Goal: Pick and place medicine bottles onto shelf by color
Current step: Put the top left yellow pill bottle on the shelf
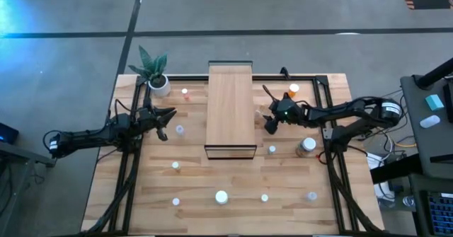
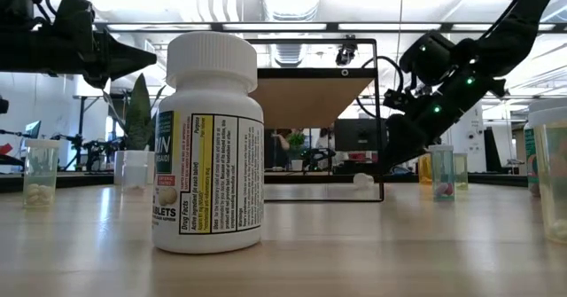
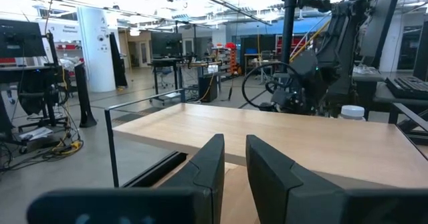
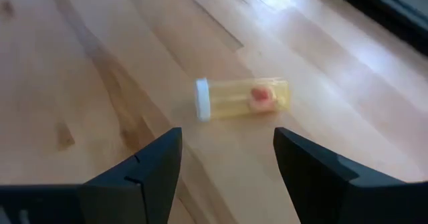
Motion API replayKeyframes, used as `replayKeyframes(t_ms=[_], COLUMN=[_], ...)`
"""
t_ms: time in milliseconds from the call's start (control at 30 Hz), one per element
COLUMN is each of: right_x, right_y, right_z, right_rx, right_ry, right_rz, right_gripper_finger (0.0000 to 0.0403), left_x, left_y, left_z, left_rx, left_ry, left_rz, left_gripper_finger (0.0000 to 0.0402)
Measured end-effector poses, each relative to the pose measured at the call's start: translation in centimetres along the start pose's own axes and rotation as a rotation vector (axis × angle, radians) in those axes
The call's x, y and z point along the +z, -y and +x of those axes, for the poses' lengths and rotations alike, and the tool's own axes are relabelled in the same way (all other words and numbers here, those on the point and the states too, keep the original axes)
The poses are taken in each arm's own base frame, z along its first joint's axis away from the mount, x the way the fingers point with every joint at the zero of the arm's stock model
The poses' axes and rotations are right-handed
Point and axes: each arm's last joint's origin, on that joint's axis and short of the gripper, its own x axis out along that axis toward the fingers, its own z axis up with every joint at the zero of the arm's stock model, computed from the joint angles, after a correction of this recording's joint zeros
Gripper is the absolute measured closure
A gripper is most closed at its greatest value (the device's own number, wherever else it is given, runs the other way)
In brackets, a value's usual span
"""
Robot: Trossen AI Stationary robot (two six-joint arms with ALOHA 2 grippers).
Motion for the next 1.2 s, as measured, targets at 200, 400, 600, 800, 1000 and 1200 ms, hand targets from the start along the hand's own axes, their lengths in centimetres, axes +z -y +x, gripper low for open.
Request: replayKeyframes(t_ms=[200, 400, 600, 800, 1000, 1200], right_x=[2.0, 4.2, 5.5, 6.4, 7.8, 7.8], right_y=[1.0, 3.3, 4.6, 4.7, 6.4, 7.7], right_z=[-0.3, 0.1, 0.4, 2.5, 4.6, 6.3], right_rx=[-0.026, 0.199, 0.281, 0.308, 0.354, 0.391], right_ry=[-0.070, -0.033, -0.011, -0.124, -0.180, -0.310], right_rz=[-0.195, -0.213, -0.293, -0.312, -0.239, -0.159], right_gripper_finger=[0.0145, 0.0142, 0.0162, 0.0164, 0.0187, 0.0237], left_x=[0.0, 0.0, 0.0, 0.0, 0.0, 0.0], left_y=[0.0, 0.0, 0.0, 0.0, 0.0, 0.0], left_z=[0.0, 0.0, 0.0, 0.0, 0.0, 0.0], left_rx=[-0.001, -0.001, 0.000, -0.001, -0.001, -0.001], left_ry=[0.000, 0.001, 0.000, -0.001, -0.003, -0.005], left_rz=[0.000, 0.000, 0.000, 0.000, 0.001, 0.002], left_gripper_finger=[0.0357, 0.0357, 0.0357, 0.0357, 0.0357, 0.0357])
